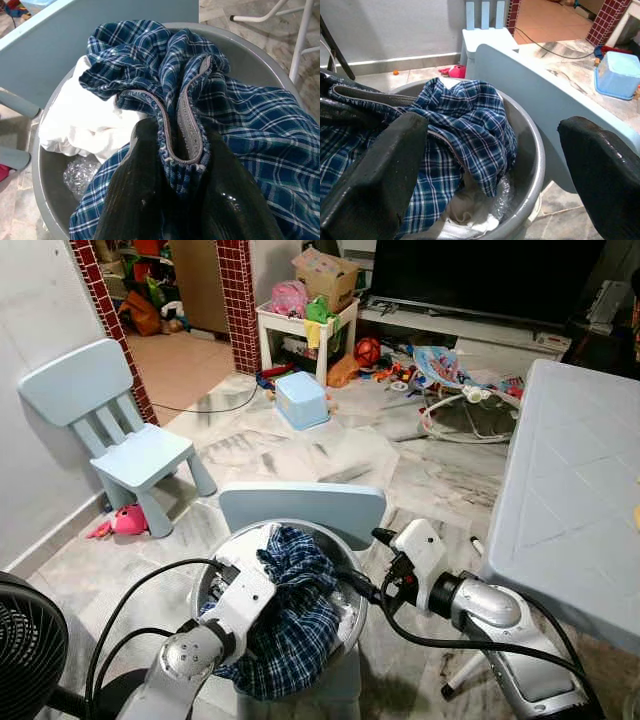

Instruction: Hang hanger

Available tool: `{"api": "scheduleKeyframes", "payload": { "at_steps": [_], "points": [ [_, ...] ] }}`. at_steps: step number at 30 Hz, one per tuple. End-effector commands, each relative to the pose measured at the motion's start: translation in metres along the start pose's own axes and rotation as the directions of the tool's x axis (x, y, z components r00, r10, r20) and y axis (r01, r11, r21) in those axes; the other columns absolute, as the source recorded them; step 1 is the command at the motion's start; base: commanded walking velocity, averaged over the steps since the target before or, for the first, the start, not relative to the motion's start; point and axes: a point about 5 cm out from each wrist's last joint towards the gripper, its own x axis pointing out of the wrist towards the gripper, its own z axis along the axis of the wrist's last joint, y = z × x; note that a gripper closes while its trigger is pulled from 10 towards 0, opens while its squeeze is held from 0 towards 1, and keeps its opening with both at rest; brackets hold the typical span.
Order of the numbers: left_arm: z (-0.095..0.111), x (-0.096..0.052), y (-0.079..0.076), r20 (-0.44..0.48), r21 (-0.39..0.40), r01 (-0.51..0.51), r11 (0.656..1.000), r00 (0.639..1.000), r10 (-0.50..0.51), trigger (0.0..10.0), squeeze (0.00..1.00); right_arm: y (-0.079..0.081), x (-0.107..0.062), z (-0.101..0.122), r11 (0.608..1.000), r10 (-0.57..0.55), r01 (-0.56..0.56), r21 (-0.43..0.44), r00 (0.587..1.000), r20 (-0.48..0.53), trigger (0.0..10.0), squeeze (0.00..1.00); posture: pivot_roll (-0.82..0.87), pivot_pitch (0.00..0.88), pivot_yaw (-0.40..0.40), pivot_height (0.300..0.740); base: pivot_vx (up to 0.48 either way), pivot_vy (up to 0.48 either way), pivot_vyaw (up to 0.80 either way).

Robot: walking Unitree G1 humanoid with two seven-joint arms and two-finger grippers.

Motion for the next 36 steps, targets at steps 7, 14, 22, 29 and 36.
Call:
{"api": "scheduleKeyframes", "payload": {
  "at_steps": [7, 14, 22, 29, 36],
  "points": [
    [-0.003, -0.001, -0.002, -0.032, -0.063, -0.007, 0.998, 0.999, 0.005, 0.0, 0.0, -0.004, -0.001, 0.004, 1.0, -0.003, 0.003, -0.014, 1.0, -0.001, 10.0, 0.0, -0.07, 0.0, -0.009, 0.74, 0.0, 0.0, 0.0],
    [0.005, -0.003, 0.002, 0.012, -0.08, -0.031, 0.996, 0.999, 0.032, 0.0, 0.0, -0.005, -0.001, 0.004, 1.0, -0.004, 0.004, -0.016, 1.0, -0.001, 10.0, 0.0, -0.07, 0.0, -0.009, 0.74, 0.0, 0.0, 0.0],
    [0.09, -0.014, 0.032, 0.496, 0.111, -0.266, 0.957, 0.85, 0.179, 0.0, 0.0, -0.024, 0.002, 0.015, 0.985, -0.167, 0.162, 0.059, 0.983, 0.077, 10.0, 0.0, -0.07, 0.0, -0.012, 0.74, 0.0, 0.0, 0.0],
    [0.134, -0.028, 0.012, 0.713, 0.258, -0.23, 0.938, 0.701, -0.024, 0.0, 0.0, -0.049, 0.0, 0.022, 0.906, -0.399, 0.37, 0.207, 0.909, 0.121, 10.0, 0.0, -0.07, 0.0, 0.014, 0.74, 0.0, 0.0, 0.0],
    [0.08, -0.013, -0.005, 0.474, 0.239, 0.082, 0.968, 0.86, -0.19, 0.0, 0.0, -0.052, -0.006, 0.016, 0.879, -0.447, 0.413, 0.238, 0.887, 0.112, 10.0, 0.0, -0.07, 0.0, 0.029, 0.74, 0.0, 0.0, 0.0]
  ]
}}
